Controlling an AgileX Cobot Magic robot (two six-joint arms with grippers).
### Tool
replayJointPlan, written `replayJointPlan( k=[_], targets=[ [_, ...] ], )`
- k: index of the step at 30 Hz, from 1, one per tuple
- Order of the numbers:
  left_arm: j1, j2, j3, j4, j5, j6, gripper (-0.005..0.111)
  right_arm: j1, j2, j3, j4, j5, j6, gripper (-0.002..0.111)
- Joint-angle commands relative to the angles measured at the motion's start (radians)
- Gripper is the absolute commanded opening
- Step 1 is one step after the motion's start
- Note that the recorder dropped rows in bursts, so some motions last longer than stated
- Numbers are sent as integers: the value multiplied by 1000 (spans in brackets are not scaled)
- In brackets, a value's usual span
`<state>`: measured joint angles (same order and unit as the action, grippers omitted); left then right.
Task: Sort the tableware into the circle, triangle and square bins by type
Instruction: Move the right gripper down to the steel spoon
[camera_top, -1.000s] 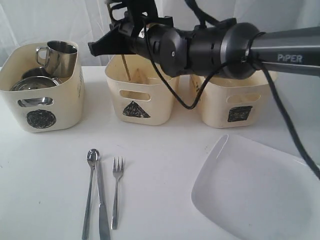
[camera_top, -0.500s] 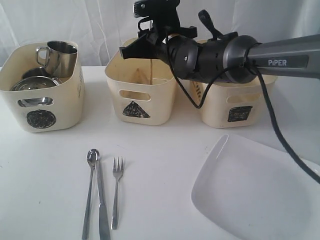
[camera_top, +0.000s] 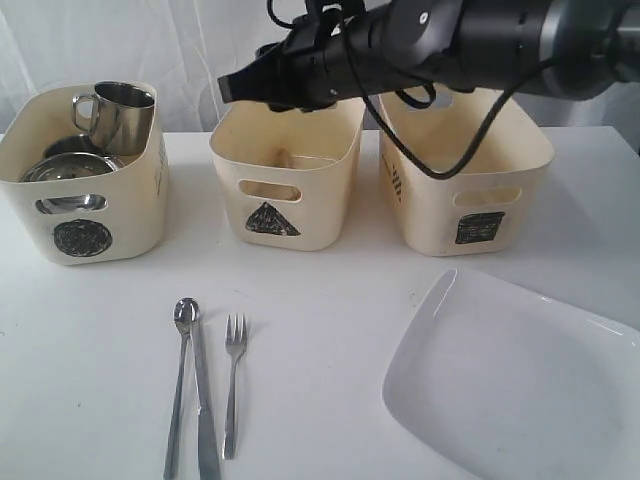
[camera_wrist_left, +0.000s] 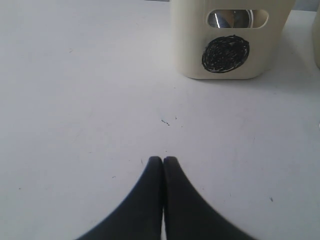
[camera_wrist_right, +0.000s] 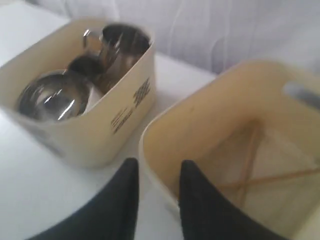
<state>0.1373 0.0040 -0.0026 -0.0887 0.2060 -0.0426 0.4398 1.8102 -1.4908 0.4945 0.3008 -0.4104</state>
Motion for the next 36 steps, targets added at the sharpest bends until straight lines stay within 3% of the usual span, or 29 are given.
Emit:
replayJointPlan(
  k=[1, 4, 9, 13, 19, 21, 26, 28, 36],
  targets=[
    [0, -4, 3, -6, -5, -4, 0, 16, -21, 0, 10, 373, 49, 2],
    [0, -4, 3, -6, -5, -4, 0, 45, -3, 7, 46, 476, 76, 0],
    [0, -4, 3, -6, -5, -4, 0, 145, 34, 29, 169, 465, 76, 0],
    [0, -4, 3, -6, -5, -4, 0, 283, 74, 29, 136, 326, 102, 0],
    [0, -4, 3, -6, -5, -4, 0, 360, 149, 29, -79, 112, 100, 1],
    [0, -4, 3, -6, -5, -4, 0, 359, 173, 27, -79, 131, 100, 8],
    [0, -4, 3, -6, -5, -4, 0, 359, 219, 27, -85, 220, 100, 44],
    [0, -4, 3, -6, -5, -4, 0, 359, 228, 27, -85, 211, 100, 53],
    [0, -4, 3, -6, -5, -4, 0, 357, 241, 27, -61, 162, 263, 55]
  ],
)
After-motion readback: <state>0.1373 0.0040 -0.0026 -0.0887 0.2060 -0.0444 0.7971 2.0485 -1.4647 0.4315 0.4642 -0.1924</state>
